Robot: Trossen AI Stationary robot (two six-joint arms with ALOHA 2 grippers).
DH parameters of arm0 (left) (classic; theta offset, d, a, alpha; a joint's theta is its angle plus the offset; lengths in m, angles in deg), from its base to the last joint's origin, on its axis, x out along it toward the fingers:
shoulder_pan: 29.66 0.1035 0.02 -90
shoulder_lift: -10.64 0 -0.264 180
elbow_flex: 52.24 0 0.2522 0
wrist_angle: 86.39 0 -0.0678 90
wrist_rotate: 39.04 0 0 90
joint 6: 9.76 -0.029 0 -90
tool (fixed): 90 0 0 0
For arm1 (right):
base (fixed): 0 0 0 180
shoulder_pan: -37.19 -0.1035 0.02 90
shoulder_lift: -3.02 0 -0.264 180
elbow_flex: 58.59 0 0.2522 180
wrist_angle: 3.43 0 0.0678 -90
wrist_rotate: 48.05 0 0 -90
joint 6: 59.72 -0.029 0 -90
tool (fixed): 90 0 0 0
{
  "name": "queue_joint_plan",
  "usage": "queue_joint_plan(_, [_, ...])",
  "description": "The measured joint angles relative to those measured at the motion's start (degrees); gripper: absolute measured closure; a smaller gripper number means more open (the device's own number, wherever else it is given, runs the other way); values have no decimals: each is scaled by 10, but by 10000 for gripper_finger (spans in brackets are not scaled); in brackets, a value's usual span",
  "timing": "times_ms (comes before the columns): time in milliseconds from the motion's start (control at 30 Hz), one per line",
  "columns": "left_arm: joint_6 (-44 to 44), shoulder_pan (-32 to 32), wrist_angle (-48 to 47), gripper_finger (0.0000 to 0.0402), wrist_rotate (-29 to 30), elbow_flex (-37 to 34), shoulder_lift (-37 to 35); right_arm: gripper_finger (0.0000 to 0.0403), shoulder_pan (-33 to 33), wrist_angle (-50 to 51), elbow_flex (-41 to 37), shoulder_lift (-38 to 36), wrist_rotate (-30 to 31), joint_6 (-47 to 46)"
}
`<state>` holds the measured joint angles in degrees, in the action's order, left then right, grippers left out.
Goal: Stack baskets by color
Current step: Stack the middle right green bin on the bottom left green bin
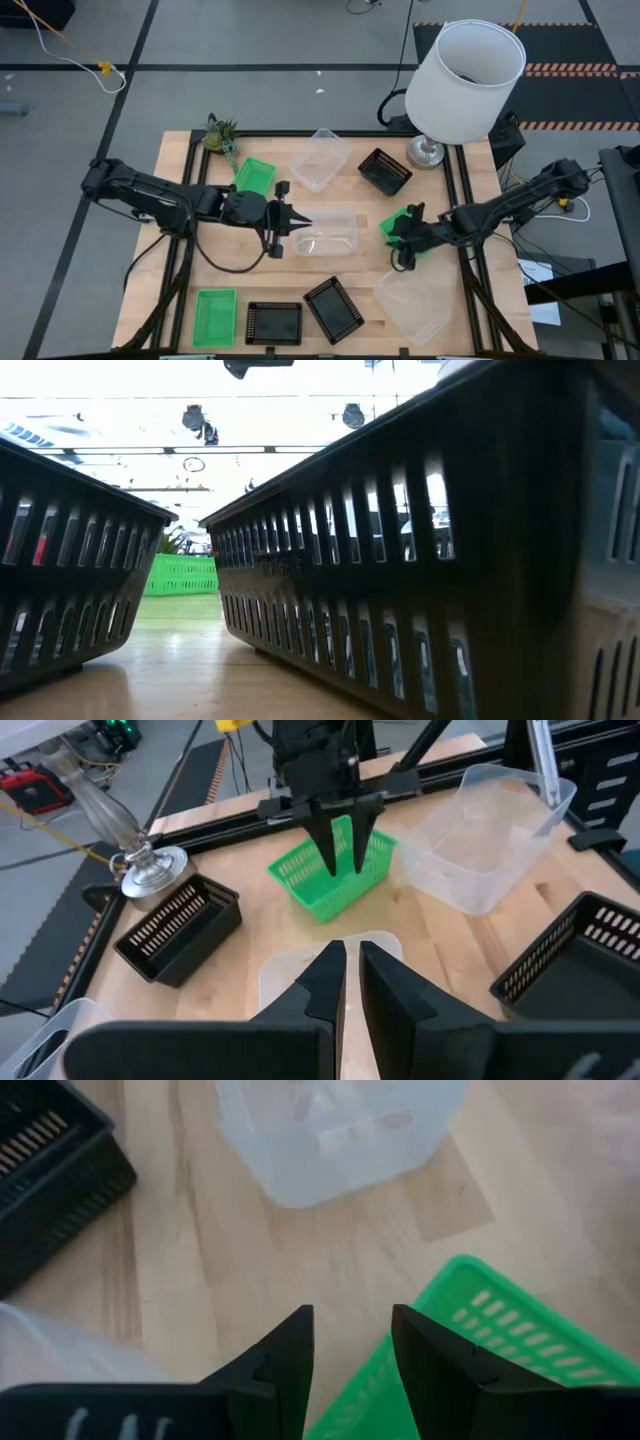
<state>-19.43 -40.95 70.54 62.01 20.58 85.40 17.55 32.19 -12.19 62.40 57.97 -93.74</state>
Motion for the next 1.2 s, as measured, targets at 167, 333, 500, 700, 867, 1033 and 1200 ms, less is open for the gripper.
queue_joint_plan(167, [-6,1,6,364,0,0,7,271,16,-1,-1,31,1,36])
queue_joint_plan(333, [-7,1,6,364,0,0,7,279,16,-11,-1,66,2,61])
queue_joint_plan(500, [-7,1,6,364,0,0,7,306,16,-6,-1,95,2,66])
queue_joint_plan(700, [-7,1,6,364,0,0,7,376,16,-6,-1,92,2,75])
queue_joint_plan(867, [-6,1,6,364,0,0,7,390,16,-5,0,79,4,81])
queue_joint_plan(1033, [-6,1,6,364,0,0,7,394,16,3,-1,66,2,81])
queue_joint_plan(1200, [-6,1,6,364,0,0,7,398,11,19,-1,50,-9,93])
